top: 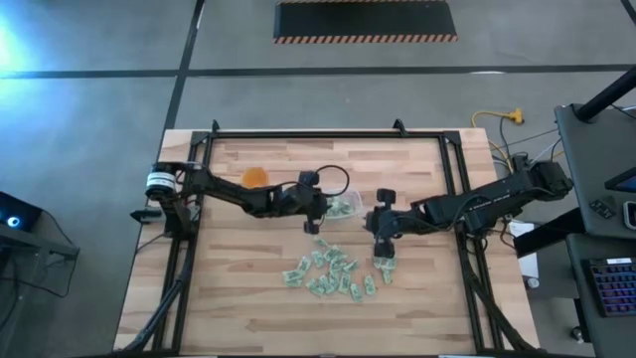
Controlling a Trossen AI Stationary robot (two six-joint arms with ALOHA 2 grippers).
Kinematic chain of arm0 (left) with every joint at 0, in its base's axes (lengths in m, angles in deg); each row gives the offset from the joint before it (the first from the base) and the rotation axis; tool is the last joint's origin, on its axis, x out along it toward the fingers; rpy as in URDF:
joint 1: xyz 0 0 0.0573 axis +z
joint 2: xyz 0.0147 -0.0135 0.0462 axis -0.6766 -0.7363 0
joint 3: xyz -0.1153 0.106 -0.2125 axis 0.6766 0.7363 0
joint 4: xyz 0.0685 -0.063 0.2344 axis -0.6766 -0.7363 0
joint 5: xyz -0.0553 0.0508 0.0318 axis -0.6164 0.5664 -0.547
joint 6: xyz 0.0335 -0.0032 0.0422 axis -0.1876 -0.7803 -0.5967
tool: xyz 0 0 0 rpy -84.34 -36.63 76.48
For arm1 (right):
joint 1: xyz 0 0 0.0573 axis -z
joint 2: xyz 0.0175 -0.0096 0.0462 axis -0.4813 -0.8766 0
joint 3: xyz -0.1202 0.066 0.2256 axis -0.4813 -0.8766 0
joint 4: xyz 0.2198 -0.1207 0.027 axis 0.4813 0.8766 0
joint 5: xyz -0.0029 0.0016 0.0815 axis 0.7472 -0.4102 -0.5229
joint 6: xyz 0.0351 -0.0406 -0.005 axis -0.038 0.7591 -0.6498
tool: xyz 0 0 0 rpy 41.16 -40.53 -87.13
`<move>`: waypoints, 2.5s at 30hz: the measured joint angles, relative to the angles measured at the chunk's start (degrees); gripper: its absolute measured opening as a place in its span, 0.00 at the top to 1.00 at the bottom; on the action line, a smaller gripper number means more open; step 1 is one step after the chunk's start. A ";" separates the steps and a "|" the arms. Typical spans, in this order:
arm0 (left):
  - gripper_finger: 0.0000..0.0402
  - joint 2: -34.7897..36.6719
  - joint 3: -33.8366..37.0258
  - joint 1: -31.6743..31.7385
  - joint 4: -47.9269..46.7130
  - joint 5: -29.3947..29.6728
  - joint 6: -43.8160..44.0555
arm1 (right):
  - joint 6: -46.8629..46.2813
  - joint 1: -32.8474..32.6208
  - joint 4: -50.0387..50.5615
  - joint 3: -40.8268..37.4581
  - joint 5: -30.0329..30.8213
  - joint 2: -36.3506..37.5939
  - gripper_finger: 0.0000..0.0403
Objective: Pick and place Stevia / Truvia into bins
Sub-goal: Put the stevia packet into the transparent bin
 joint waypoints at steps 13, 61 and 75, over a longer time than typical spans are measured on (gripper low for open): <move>0.54 8.08 0.80 -3.73 -21.32 -2.05 9.52 | -13.59 -1.89 1.25 -7.26 -11.85 -0.07 0.75; 0.54 24.55 6.69 -15.30 -31.18 -2.96 16.94 | 3.36 -2.89 -15.44 -9.22 -7.06 -8.24 0.97; 0.54 24.55 6.86 -15.35 -36.38 -3.45 21.11 | 23.07 5.79 -27.29 -1.79 12.57 -8.62 0.97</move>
